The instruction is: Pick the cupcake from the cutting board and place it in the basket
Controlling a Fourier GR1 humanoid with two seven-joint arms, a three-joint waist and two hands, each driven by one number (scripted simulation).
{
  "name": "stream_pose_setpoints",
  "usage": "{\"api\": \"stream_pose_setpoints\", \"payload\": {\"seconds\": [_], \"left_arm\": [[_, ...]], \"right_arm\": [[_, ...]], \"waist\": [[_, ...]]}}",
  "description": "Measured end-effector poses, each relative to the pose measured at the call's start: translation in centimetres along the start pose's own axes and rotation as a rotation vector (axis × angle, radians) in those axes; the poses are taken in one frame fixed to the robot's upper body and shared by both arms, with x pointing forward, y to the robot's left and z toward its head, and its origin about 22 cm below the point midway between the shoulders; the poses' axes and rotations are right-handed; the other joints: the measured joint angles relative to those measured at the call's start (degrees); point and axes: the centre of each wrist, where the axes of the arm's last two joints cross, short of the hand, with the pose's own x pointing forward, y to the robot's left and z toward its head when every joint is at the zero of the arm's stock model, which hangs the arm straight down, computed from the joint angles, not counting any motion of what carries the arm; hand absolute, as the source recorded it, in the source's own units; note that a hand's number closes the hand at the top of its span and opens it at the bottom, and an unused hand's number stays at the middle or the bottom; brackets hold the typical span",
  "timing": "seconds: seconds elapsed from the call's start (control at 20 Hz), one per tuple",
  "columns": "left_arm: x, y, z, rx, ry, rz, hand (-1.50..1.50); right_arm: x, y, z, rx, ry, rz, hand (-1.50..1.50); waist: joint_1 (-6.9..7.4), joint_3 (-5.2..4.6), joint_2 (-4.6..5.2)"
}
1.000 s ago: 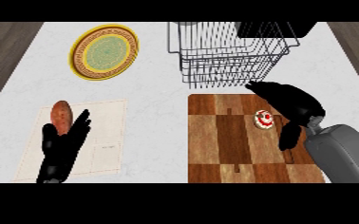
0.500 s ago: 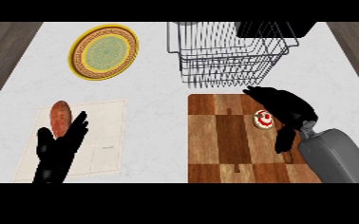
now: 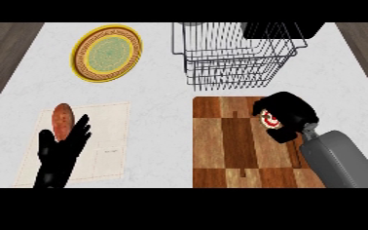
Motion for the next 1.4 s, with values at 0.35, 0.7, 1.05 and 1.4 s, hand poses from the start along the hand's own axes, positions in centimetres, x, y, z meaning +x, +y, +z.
{"api": "stream_pose_setpoints", "payload": {"seconds": [0.35,0.7,1.05,1.4], "left_arm": [[-0.3,0.5,-0.2,-0.003,-0.002,0.001,0.00],[0.8,-0.3,-0.7,-0.037,-0.016,-0.016,0.00],[1.3,-1.1,-1.4,-0.060,-0.008,-0.025,0.00],[1.0,-1.1,-1.3,-0.065,-0.012,-0.025,0.00]], "right_arm": [[2.2,0.8,-1.2,-0.048,-0.013,0.075,1.50],[15.8,2.7,-3.7,-0.091,0.100,0.023,1.50],[23.0,1.8,-2.5,-0.264,0.189,-0.060,1.50],[25.2,-4.0,1.1,-0.628,0.072,-0.512,1.50]], "waist": [[-0.08,0.00,-0.26],[2.23,-0.21,0.10],[3.63,-0.13,0.36],[3.53,-0.04,0.14]]}}
